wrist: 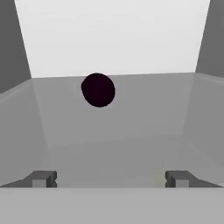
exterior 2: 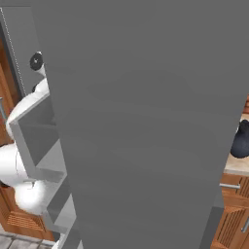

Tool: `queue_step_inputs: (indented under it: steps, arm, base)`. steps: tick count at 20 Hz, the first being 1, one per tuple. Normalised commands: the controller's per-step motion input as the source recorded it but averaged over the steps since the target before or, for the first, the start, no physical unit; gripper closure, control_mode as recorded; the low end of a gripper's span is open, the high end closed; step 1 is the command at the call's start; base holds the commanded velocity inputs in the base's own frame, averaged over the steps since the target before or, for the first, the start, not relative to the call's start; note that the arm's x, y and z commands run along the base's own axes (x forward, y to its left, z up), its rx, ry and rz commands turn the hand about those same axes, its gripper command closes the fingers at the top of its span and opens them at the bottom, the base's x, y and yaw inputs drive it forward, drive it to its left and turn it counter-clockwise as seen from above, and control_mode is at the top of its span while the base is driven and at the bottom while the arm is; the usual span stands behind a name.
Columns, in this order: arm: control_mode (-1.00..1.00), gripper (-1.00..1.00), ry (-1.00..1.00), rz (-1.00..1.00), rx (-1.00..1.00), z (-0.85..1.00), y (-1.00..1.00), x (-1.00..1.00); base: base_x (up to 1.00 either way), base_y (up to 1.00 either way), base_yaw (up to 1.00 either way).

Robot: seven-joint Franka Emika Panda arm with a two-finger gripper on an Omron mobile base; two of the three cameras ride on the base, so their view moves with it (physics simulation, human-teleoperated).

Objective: Move the mustard and eggplant from the second highest shelf to the top shelf to make space. Then, place the pitcher from the counter on the cleared second highest shelf.

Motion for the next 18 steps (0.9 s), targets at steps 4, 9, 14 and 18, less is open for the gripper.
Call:
queue_step_inputs:
  steps: [4, 9, 14, 18]
  arm:
    - [-1.00, -1.00, 0.01, 0.02, -0.05, 0.06, 0.00, -1.00]
    - [-1.00, -1.00, 0.06, 0.01, -0.06, 0.01, 0.00, -1.00]
    - [-1.00, -1.00, 0.02, 0.05, -0.06, 0.00, -0.09, -1.00]
    - [-1.00, -1.00, 0.00, 0.08, -0.07, 0.00, -0.20, -1.00]
  base:
    - [0.00, 0.00, 0.00]
    - [0.00, 0.00, 0.00]
    - [0.00, 0.00, 0.00]
    - [0.00, 0.00, 0.00]
